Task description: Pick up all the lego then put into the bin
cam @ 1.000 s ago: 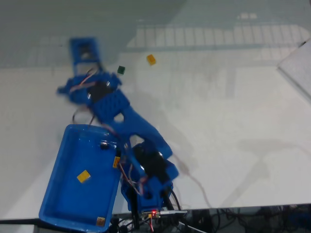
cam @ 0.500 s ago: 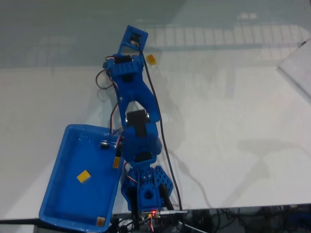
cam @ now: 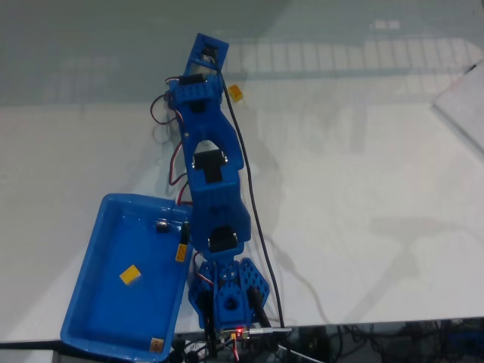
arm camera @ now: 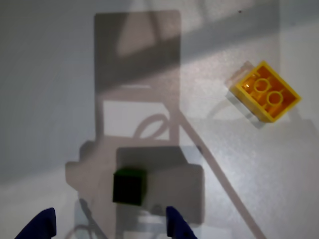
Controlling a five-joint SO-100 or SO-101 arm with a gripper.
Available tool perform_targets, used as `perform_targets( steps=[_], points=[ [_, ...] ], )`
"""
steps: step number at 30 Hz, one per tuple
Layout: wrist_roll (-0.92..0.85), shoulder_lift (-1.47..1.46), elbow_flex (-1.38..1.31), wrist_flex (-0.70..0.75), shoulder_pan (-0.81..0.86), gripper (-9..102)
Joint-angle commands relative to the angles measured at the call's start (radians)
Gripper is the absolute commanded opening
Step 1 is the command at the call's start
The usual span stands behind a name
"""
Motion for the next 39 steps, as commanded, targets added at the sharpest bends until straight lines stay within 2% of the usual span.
perform_targets(
  steps=[1, 39],
  points=[
    [-0.017, -0.006, -0.084, 0.008, 0.003, 29],
    [-0.067, -0.149, -0.196, 0.044, 0.011, 23]
  ],
)
